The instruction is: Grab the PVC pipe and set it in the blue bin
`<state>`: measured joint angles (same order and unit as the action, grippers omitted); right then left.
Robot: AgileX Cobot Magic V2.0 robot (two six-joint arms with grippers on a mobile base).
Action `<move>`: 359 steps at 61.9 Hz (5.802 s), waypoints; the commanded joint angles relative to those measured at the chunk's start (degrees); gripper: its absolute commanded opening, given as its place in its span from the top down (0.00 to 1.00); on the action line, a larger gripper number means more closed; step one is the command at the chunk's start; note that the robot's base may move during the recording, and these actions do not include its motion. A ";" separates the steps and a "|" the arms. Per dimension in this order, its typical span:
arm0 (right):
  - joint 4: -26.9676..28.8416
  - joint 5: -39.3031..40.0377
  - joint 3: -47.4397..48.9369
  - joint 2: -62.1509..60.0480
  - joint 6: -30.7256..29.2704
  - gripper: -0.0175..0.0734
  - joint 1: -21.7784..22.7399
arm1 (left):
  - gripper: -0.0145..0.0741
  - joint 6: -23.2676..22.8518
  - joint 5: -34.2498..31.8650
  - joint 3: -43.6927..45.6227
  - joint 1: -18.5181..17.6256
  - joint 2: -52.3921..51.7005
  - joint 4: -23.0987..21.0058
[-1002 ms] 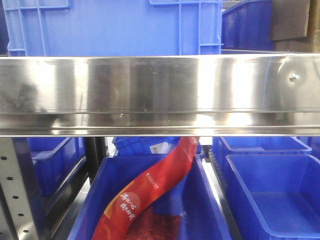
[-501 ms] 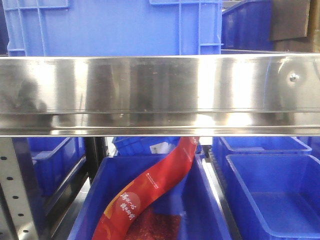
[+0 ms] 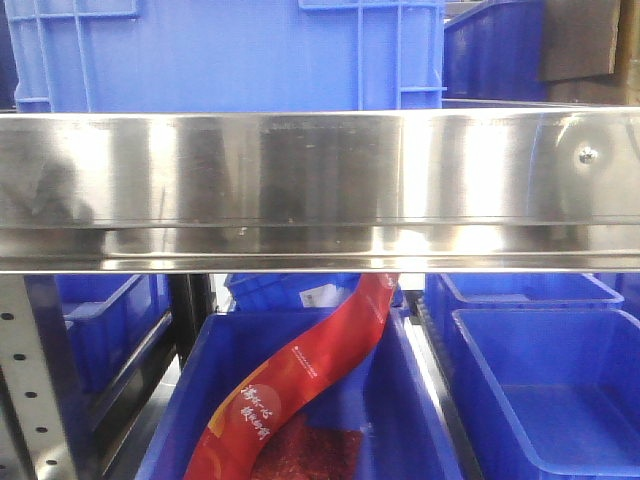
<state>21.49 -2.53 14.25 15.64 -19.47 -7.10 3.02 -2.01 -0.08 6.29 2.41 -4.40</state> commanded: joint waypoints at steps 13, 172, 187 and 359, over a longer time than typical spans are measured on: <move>0.11 1.25 0.00 -0.27 0.04 0.98 0.24 | 0.96 -0.05 -0.47 0.08 0.09 -0.36 -0.39; 0.11 -6.37 -1.94 -15.64 0.04 0.99 12.83 | 0.96 -0.05 -0.47 0.08 0.09 -0.36 -0.39; 0.11 2.14 -5.13 -15.64 0.04 0.99 12.83 | 0.96 -0.05 -0.47 0.08 0.09 -0.36 -0.39; -17.43 10.64 -14.25 -15.64 10.59 0.99 10.81 | 0.96 -0.05 -0.47 0.08 0.09 -0.36 -0.39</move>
<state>3.92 7.27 0.12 0.15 -9.12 3.83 3.02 -1.69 -0.08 6.29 2.41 -4.40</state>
